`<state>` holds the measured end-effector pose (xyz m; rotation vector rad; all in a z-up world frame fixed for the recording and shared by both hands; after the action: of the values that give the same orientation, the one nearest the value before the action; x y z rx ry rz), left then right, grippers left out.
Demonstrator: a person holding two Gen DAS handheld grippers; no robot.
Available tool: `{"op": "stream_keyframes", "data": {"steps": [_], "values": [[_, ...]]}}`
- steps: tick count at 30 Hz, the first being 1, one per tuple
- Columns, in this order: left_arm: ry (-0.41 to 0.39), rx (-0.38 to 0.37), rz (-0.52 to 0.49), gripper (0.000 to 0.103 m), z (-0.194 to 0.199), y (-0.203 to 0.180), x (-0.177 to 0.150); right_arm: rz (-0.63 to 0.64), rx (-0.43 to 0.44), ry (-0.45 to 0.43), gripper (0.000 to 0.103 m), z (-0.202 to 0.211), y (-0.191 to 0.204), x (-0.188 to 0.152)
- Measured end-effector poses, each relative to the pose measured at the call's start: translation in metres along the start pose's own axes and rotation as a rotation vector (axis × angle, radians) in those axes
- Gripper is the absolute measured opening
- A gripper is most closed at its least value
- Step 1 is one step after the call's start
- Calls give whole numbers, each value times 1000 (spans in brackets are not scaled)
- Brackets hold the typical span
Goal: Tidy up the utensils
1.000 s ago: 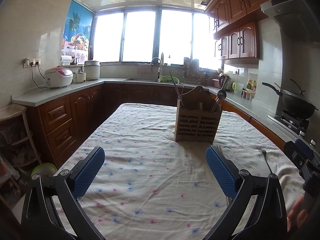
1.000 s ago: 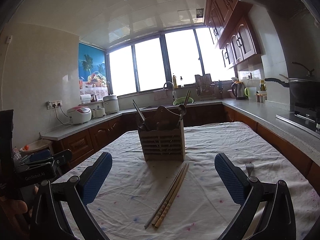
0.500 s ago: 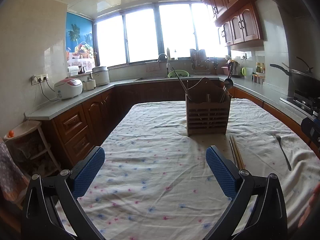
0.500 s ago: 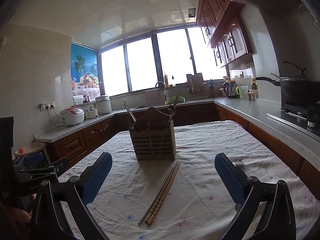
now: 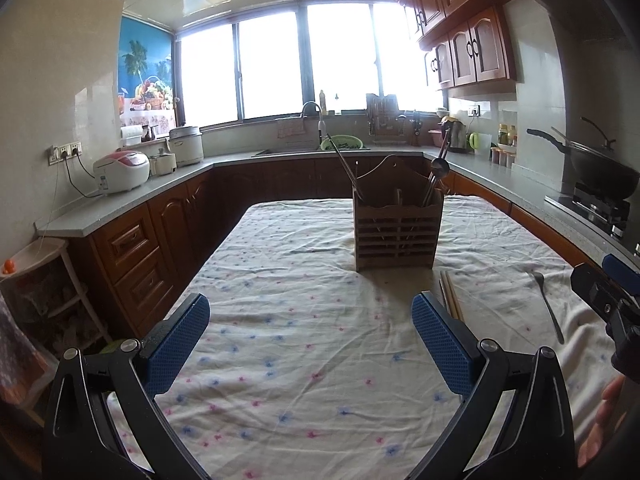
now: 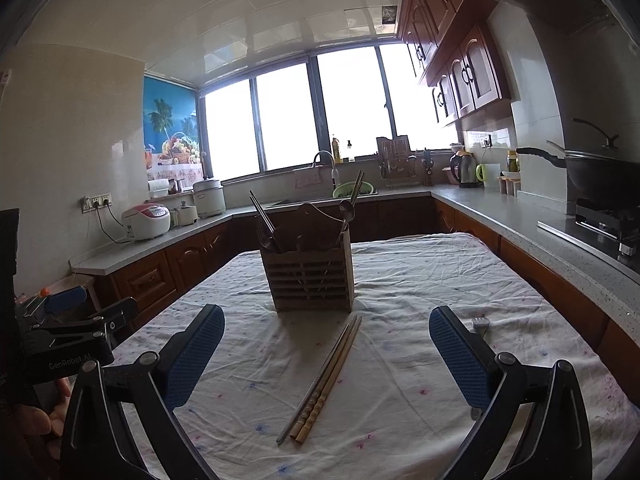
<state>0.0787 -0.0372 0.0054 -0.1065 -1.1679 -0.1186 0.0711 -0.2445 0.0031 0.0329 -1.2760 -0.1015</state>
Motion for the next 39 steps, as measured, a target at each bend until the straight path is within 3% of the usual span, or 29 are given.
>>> {"op": "stream_keyframes", "data": {"steps": [17, 28, 39], "values": [[2, -37, 34, 103, -14, 5, 1, 27, -12, 13, 103, -19, 4, 5], [20, -32, 33, 103, -22, 7, -11, 4, -15, 45, 103, -26, 0, -11], [-47, -18, 18, 103, -6, 6, -6, 35, 21, -18, 103, -12, 10, -12]]}}
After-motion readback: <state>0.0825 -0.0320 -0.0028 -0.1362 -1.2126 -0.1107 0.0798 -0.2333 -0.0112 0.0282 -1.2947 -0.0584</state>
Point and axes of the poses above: each gripper's, at about its wrist camera, not at the fingertips, and z roughly against the way its jaws point, y to its left, x to its top, the point moved 3 cm from there along -z, roughly the way its jaws point, and after that the axes turned 13 degrees about -x, right-handed, at the moved point
